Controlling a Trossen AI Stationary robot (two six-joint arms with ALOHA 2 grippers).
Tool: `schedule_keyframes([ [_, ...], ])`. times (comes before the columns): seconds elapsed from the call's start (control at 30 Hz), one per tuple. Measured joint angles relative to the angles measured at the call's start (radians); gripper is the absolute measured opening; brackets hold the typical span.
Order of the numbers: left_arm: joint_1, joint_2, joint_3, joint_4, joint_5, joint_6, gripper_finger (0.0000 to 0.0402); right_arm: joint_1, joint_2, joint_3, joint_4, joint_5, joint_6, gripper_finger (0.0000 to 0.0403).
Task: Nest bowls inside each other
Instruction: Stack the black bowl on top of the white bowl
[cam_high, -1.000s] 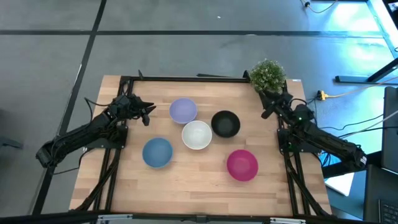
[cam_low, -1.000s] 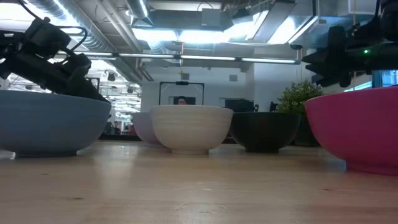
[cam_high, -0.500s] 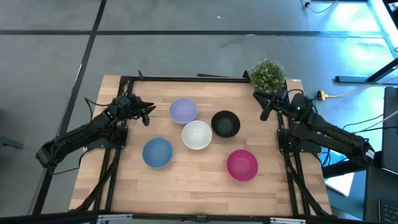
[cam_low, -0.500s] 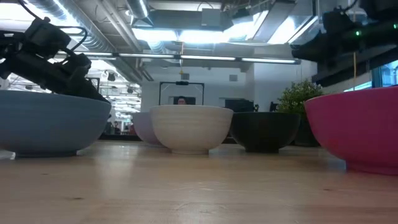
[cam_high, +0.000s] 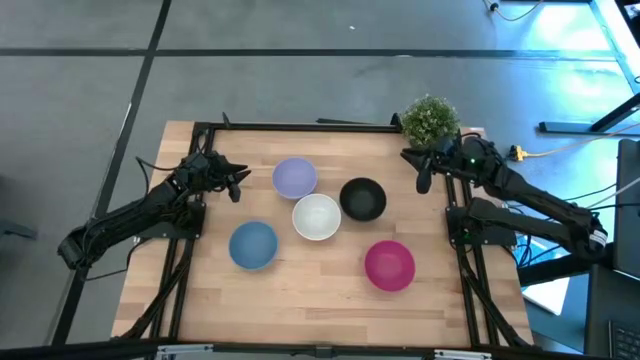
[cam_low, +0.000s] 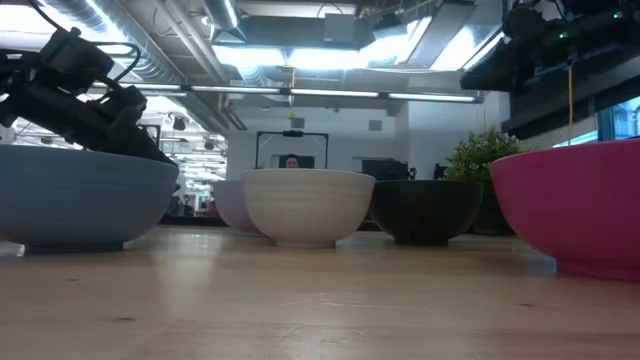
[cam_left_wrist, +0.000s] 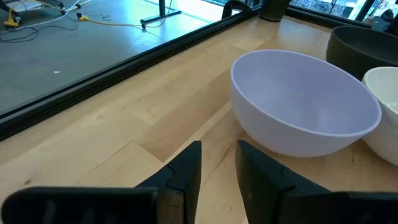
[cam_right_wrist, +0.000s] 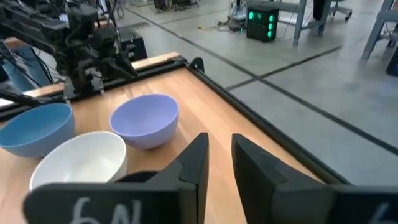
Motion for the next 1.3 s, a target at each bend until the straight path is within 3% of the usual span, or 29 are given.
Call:
schedule_keyframes([
  [0.27, 0.0, 0.0, 0.0, 0.0, 0.0, -0.002, 0.0094, 0.0, 0.031, 0.0, -0.002, 0.002, -0.003, 0.01],
  [0.57, 0.0, 0.0, 0.0, 0.008, 0.0, -0.052, 0.0094, 0.0, 0.057, 0.0, 0.016, 0.028, 0.044, 0.0102],
  [0.77, 0.0, 0.0, 0.0, 0.015, -0.032, 0.004, 0.0094, 0.0, 0.074, 0.0, 0.016, 0.029, 0.052, 0.0102],
  [1.13, 0.0, 0.0, 0.0, 0.308, -0.08, -0.129, 0.0094, 0.0, 0.13, 0.0, 0.026, 0.084, 0.076, 0.0102],
  [1.3, 0.0, 0.001, 0.0, 0.334, -0.08, -0.208, 0.0096, 0.0, 0.134, 0.0, 0.026, 0.084, 0.07, 0.0102],
])
